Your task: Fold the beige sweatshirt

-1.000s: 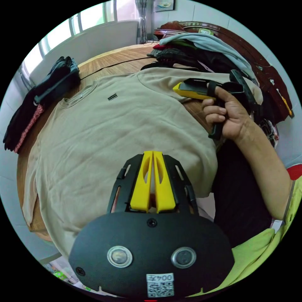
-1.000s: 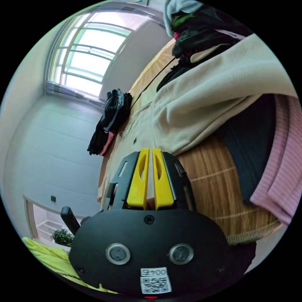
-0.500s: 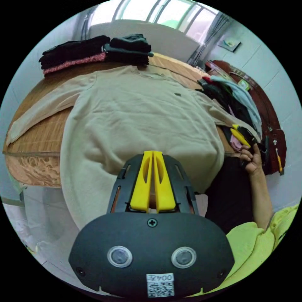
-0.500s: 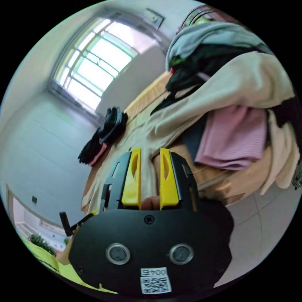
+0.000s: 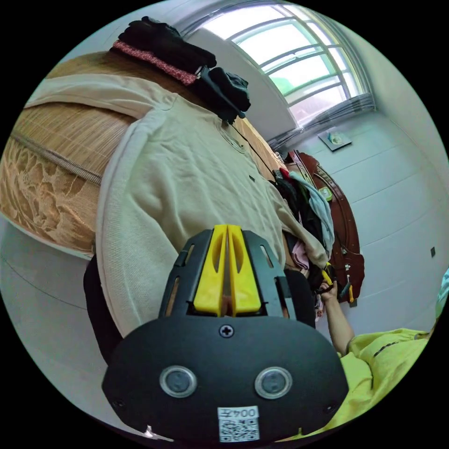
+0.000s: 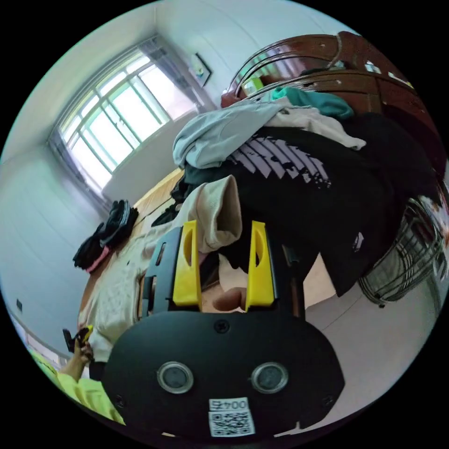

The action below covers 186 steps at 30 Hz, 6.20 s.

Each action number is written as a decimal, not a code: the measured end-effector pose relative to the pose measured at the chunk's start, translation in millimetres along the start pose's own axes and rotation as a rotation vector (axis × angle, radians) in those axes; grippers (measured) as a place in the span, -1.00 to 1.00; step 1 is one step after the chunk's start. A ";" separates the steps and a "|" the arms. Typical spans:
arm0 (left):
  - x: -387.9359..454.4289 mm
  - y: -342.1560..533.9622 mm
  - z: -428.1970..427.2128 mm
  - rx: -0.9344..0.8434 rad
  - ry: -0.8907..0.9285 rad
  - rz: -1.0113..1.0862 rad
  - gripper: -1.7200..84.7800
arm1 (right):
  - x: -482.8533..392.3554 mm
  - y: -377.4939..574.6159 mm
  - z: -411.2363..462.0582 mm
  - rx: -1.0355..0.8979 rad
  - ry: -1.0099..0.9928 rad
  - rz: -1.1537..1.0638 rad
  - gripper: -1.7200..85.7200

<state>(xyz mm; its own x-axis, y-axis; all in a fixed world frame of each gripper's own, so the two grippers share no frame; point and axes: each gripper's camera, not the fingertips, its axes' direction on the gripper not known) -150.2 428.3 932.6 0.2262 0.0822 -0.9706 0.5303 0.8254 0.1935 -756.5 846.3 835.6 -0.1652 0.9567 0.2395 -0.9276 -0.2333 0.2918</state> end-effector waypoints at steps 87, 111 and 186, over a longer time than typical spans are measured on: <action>475.8 -332.2 499.6 -0.581 -0.192 0.885 -0.86 | -296.8 174.1 269.2 -0.272 0.372 -1.076 -0.88; 410.4 -365.9 342.1 -0.236 -0.249 0.588 -0.58 | -245.6 106.4 191.8 -0.062 0.427 -0.696 -0.95; -28.0 -165.7 97.0 0.227 0.095 -0.221 -0.68 | -189.1 15.7 224.7 -0.617 -0.164 -0.354 -0.98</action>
<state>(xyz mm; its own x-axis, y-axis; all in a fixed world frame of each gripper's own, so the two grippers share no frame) -165.2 235.0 941.6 0.0141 -0.0245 -0.9996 0.7292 0.6842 -0.0065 -664.6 622.6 1002.9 0.1872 0.9070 0.3773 -0.9440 0.2723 -0.1862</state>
